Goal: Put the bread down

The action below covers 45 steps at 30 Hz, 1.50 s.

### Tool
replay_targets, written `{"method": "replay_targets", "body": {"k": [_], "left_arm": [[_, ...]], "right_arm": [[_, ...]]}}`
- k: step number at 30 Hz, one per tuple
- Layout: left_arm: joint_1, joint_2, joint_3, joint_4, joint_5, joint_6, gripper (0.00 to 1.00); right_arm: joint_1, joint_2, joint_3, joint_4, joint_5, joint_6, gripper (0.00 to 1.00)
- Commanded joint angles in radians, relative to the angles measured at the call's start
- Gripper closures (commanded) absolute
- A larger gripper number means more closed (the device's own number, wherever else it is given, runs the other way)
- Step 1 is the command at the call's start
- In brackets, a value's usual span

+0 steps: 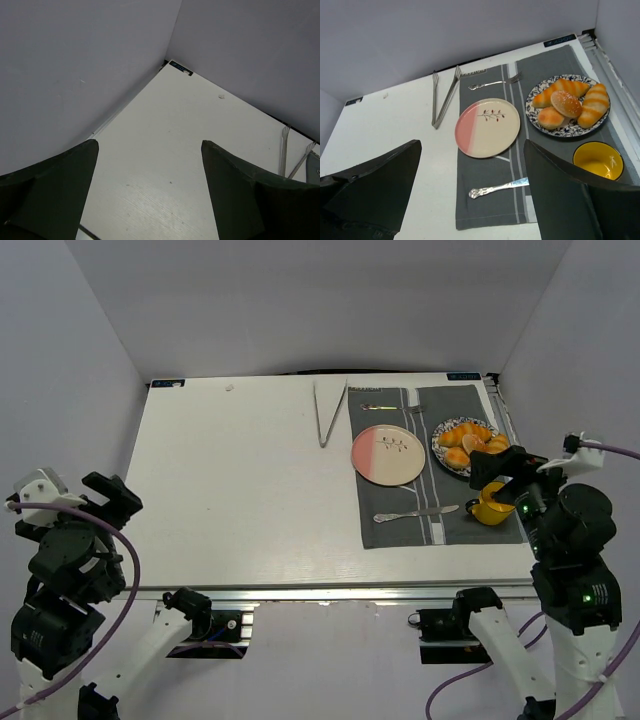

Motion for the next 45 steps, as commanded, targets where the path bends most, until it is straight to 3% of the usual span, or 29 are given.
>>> {"method": "replay_targets", "body": {"k": [1,8,10,14,17,18,25,29,31,33,35,37,41,45], "left_arm": [[-0.005,-0.002,0.023,-0.045,-0.055,0.009,0.05],[-0.005,-0.022,0.026,-0.032,-0.074,-0.003,0.05],[-0.005,-0.015,0.023,-0.027,-0.068,-0.011,0.05],[-0.005,0.034,0.008,0.016,-0.035,-0.017,0.05],[-0.005,0.070,0.000,0.045,-0.008,-0.026,0.05],[-0.005,0.090,-0.004,0.054,0.003,-0.028,0.05],[-0.005,0.160,-0.062,0.142,0.052,-0.015,0.05],[-0.005,0.197,-0.093,0.186,0.071,0.017,0.05],[-0.005,0.217,-0.107,0.205,0.084,0.024,0.05],[-0.006,0.226,-0.128,0.212,0.100,0.025,0.05],[-0.011,0.243,-0.145,0.228,0.123,0.021,0.05],[-0.021,0.255,-0.165,0.237,0.132,0.023,0.05],[-0.037,0.286,-0.182,0.251,0.130,0.029,0.05],[-0.044,0.306,-0.201,0.264,0.146,0.025,0.04]], "right_arm": [[-0.003,-0.034,0.038,0.055,0.047,-0.008,0.11],[-0.005,0.014,0.009,0.229,-0.138,0.003,0.11],[-0.005,0.088,-0.002,0.309,-0.244,0.026,0.11],[0.005,0.267,-0.022,0.458,-0.301,0.151,0.11],[0.113,0.405,0.022,0.516,-0.165,0.133,0.11],[0.194,0.448,0.051,0.519,-0.054,0.106,0.11],[0.498,0.881,0.360,0.529,0.324,-0.202,0.11],[0.520,1.248,0.639,0.408,0.380,-0.189,0.11],[0.520,1.446,0.853,0.346,0.377,-0.168,0.11],[0.518,1.571,1.084,0.264,0.383,-0.163,0.11],[0.509,1.704,1.200,0.228,0.385,-0.135,0.11],[0.499,1.736,1.196,0.258,0.362,-0.080,0.11],[0.454,1.725,1.035,0.360,0.331,0.023,0.11],[0.451,1.814,1.087,0.365,0.331,0.046,0.11]]}}
